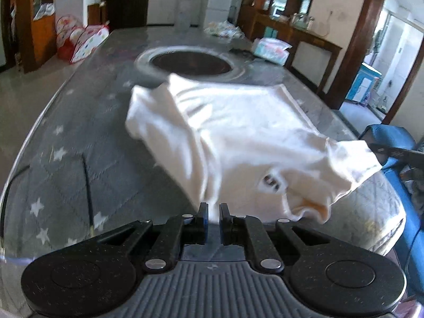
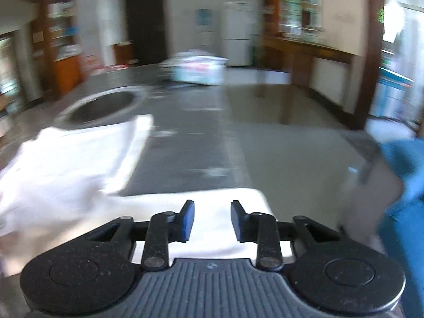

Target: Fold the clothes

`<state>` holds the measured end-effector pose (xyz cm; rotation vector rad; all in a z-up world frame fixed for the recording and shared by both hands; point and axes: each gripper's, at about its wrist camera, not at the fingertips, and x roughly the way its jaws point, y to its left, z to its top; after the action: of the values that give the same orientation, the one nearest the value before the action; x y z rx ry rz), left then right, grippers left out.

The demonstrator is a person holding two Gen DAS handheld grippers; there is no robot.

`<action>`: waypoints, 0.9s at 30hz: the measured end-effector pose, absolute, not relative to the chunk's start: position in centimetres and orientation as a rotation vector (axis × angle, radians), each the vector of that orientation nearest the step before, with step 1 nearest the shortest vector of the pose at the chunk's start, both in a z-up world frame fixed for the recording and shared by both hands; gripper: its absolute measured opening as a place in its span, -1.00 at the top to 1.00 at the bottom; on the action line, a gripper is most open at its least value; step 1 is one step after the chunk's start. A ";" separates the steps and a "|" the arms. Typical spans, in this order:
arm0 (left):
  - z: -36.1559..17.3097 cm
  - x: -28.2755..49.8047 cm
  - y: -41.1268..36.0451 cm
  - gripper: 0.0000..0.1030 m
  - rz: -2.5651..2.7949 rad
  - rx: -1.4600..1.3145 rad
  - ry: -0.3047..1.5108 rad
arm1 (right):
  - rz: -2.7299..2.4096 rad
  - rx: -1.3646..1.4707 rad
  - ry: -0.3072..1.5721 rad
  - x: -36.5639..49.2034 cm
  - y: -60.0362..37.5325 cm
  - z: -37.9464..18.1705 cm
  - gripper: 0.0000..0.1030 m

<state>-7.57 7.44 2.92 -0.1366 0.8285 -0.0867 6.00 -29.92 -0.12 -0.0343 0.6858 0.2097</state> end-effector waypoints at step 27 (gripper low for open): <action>-0.2 -4.7 0.0 0.33 -0.324 0.139 0.799 | 0.834 -0.346 0.732 -2.2 -15.3 -0.9 0.86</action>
<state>-4.67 -0.04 -0.17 0.1394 0.7986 -0.3239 -2.23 -15.28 -0.90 -0.3463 0.7317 0.8341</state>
